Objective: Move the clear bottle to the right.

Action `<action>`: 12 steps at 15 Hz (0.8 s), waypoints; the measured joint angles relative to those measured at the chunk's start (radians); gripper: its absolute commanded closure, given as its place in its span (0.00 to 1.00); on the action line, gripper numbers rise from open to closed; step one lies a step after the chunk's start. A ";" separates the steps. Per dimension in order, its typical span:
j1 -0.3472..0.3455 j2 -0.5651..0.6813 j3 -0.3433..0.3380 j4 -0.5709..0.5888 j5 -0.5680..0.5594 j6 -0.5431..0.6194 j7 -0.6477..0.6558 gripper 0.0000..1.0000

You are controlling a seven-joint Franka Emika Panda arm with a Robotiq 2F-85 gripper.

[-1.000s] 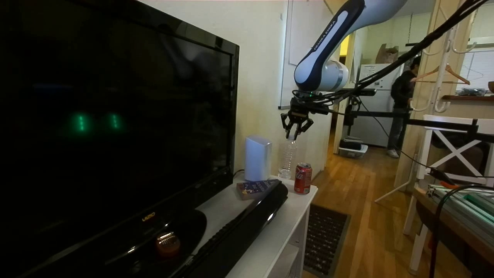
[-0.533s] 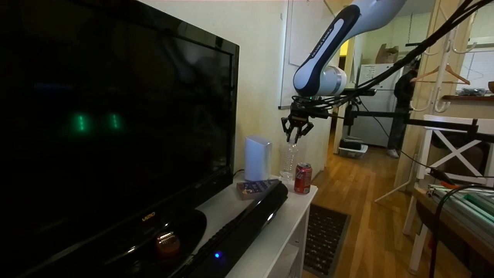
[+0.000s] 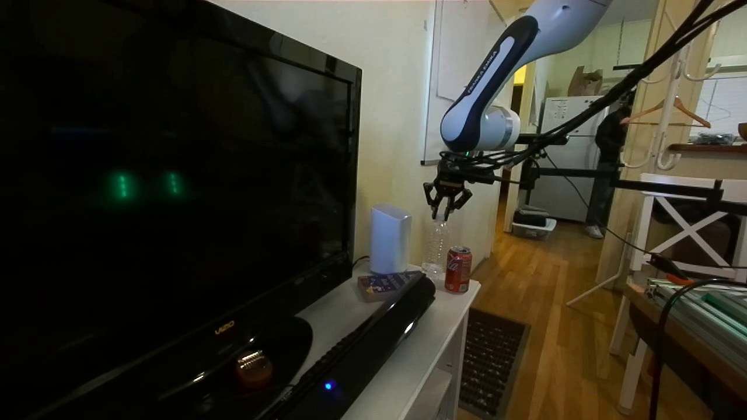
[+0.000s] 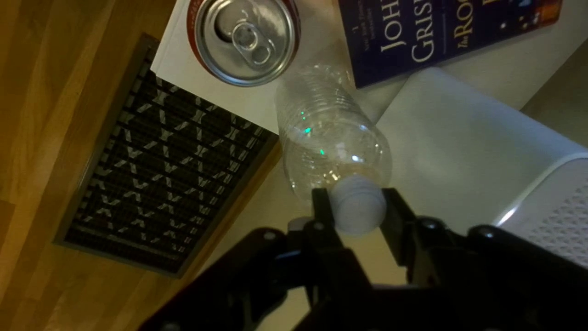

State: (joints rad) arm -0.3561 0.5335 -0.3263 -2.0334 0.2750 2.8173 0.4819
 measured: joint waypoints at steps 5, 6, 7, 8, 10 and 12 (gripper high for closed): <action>-0.011 0.006 0.013 0.003 0.003 0.000 -0.019 0.44; -0.014 0.006 0.018 0.005 0.004 0.000 -0.025 0.42; -0.017 0.006 0.022 0.006 0.006 0.000 -0.029 0.37; -0.020 0.006 0.026 0.008 0.009 0.000 -0.034 0.31; -0.021 0.005 0.028 0.012 0.011 0.000 -0.043 0.16; -0.021 0.002 0.028 0.016 0.011 0.000 -0.051 0.02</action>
State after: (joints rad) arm -0.3768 0.5355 -0.2984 -2.0177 0.2859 2.8173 0.4306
